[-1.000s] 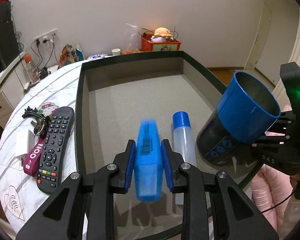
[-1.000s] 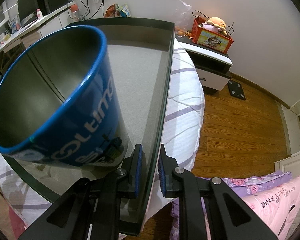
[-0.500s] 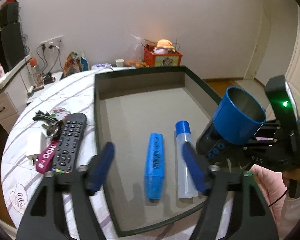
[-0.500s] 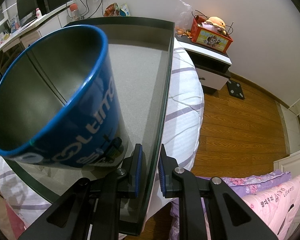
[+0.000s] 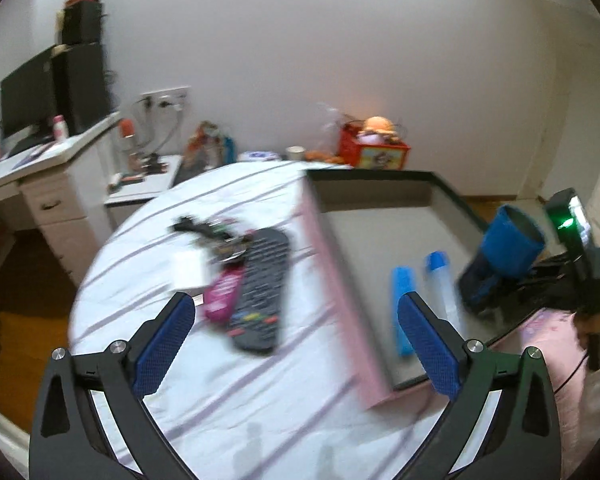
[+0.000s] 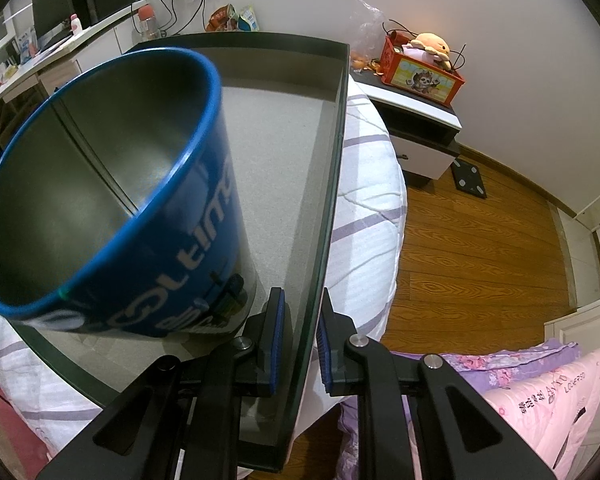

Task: Organize rigid objects
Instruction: 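Move the left gripper to the white charger and grasp it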

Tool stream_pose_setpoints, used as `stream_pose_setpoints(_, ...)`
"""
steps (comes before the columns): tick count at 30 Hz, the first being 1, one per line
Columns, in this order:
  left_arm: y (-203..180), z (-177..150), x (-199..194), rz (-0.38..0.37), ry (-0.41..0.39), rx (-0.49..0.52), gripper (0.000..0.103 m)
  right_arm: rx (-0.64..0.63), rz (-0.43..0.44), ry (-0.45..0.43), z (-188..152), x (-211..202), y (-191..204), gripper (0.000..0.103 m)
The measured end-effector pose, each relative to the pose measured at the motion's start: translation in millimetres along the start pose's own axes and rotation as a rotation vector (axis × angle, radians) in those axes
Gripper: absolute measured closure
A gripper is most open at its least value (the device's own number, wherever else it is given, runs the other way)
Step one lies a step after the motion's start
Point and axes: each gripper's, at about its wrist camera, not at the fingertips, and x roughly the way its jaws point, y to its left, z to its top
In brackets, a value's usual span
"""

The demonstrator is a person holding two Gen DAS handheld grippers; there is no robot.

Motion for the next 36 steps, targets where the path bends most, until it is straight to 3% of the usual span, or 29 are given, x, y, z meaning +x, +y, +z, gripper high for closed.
stream_pose_setpoints(6,54,-22,6,0.095,0.056,-0.094,0.001,-0.002,-0.015,0.000,0,0,2,0.087)
stream_pose_setpoints(12,69,-33,32,0.153,0.106,-0.106,0.001,-0.004,-0.019,0.001,0,0,4,0.087)
stream_pose_setpoints(22,83,-7,68,0.145,0.106,-0.160,0.001,-0.009,-0.029,0.004,-2,0,10,0.087)
stream_pose_setpoints(29,85,10,105,0.140,0.165,-0.171,0.001,-0.004,-0.027,-0.002,-2,-1,10,0.087)
stream_pose_setpoints(36,82,10,132,0.124,0.233,-0.158,0.029,-0.006,-0.027,-0.001,-2,-1,9,0.087)
